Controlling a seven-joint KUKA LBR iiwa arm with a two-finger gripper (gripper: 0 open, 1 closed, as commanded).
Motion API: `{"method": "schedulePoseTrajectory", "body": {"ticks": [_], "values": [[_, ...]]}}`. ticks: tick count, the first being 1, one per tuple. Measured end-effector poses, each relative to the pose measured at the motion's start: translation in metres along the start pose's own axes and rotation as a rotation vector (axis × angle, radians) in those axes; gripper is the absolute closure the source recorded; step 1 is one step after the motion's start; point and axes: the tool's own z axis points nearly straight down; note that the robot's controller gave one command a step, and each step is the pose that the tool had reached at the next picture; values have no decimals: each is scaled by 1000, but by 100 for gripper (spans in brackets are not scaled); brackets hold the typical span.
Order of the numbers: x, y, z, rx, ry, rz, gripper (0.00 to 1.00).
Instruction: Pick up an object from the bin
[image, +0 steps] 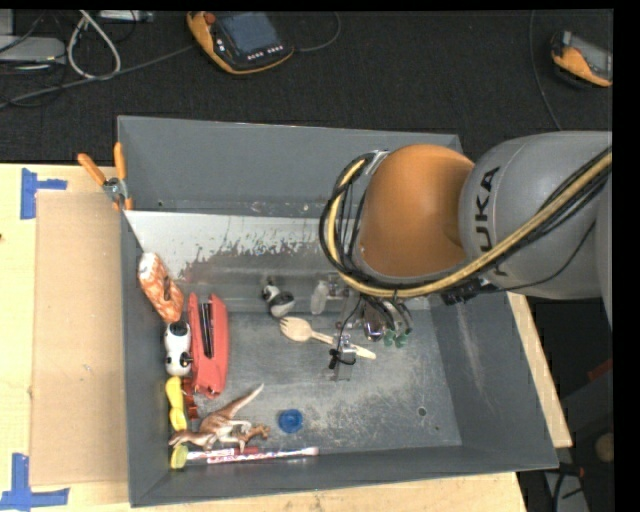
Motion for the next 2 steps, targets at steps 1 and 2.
{"method": "schedulePoseTrajectory", "body": {"ticks": [1, 2], "values": [[-2, -1, -4, 0, -7, 2, 0], [-39, -24, 77, -1, -10, 14, 0]]}}
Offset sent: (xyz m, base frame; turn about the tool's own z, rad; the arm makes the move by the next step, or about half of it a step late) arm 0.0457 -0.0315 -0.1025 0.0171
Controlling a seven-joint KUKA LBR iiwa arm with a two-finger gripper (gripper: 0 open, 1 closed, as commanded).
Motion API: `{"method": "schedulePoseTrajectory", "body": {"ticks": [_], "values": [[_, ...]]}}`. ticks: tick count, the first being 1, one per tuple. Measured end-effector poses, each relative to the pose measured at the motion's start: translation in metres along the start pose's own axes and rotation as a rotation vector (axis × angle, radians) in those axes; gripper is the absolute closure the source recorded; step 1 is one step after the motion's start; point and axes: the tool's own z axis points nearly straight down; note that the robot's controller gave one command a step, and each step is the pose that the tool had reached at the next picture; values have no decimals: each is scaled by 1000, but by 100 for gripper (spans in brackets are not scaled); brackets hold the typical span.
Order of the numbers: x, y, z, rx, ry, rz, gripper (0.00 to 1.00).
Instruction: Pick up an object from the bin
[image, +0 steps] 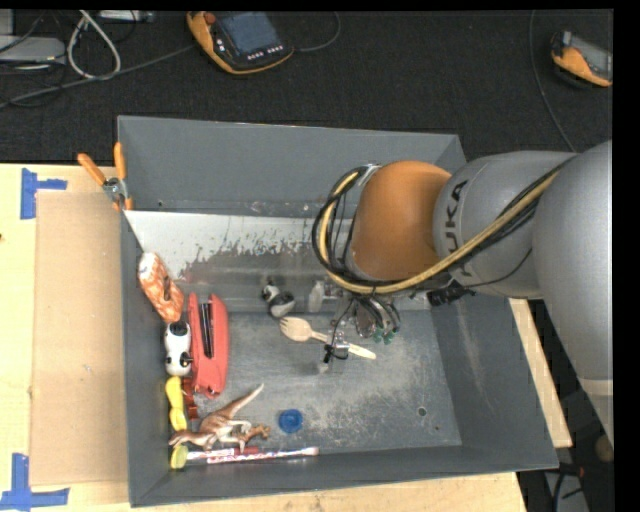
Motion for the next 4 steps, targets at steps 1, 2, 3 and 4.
{"method": "schedulePoseTrajectory", "body": {"ticks": [1, 2, 3, 4], "values": [[1, 4, 26, -1, -3, 237, 0], [-1, -1, 23, 0, 2, 31, 0], [0, 4, 25, 0, -1, 198, 0], [-2, -1, 22, 0, -3, 76, 100]]}}
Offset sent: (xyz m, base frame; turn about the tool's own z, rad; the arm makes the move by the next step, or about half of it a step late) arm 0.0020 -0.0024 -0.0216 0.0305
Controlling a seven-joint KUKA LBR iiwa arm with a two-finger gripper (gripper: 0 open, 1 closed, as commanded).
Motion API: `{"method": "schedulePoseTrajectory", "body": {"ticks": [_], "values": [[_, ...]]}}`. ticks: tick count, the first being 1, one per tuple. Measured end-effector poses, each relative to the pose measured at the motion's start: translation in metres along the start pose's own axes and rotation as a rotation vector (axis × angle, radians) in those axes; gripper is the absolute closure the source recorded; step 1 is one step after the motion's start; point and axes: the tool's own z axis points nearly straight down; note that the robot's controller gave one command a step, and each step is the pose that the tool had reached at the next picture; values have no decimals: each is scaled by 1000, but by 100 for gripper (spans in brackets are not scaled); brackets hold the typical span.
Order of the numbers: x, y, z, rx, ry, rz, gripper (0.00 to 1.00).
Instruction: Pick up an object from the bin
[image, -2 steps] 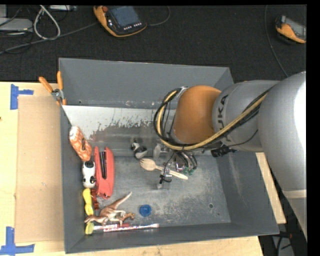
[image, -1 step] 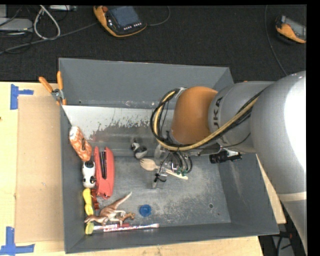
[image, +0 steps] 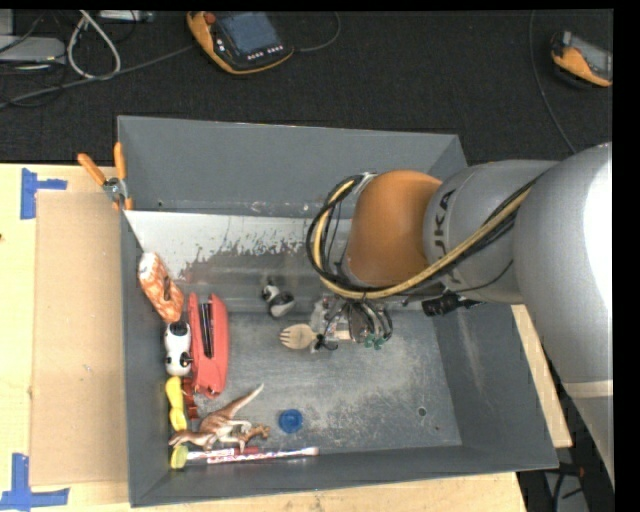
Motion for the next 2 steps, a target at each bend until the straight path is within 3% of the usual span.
{"method": "schedulePoseTrajectory", "body": {"ticks": [2], "values": [[1, 0, -8, 0, 4, 1, 100]]}}
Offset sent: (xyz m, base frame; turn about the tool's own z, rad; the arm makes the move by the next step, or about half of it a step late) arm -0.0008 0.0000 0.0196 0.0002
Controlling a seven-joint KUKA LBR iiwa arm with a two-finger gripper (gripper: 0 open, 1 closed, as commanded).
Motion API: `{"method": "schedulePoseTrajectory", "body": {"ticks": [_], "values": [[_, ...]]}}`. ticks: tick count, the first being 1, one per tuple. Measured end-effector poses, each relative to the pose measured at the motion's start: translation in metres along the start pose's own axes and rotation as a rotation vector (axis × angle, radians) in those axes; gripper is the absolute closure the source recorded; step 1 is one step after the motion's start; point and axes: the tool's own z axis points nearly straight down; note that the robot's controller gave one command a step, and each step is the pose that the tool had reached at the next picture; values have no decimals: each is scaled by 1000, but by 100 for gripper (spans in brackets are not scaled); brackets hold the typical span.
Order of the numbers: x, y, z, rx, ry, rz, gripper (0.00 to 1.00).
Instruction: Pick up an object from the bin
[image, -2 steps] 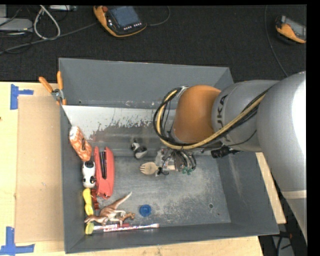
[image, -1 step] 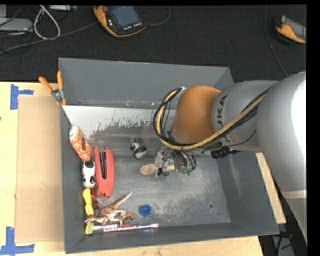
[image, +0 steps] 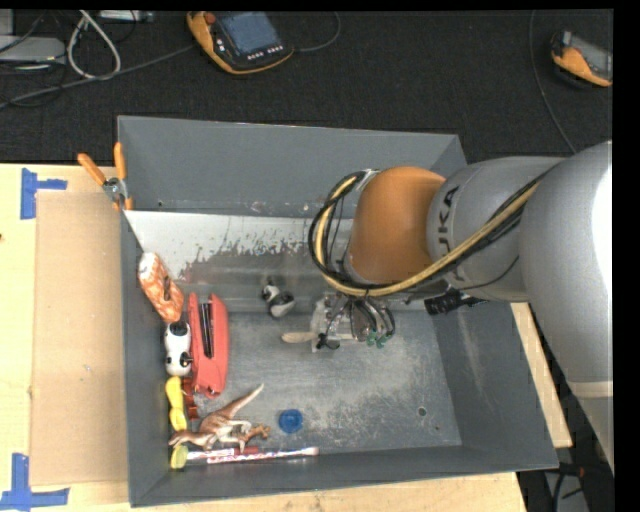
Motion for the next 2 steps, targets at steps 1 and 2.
{"method": "schedulePoseTrajectory", "body": {"ticks": [1, 2], "values": [[1, 0, -27, 0, 5, 0, 100], [2, 0, -79, 0, 6, 1, 100]]}}
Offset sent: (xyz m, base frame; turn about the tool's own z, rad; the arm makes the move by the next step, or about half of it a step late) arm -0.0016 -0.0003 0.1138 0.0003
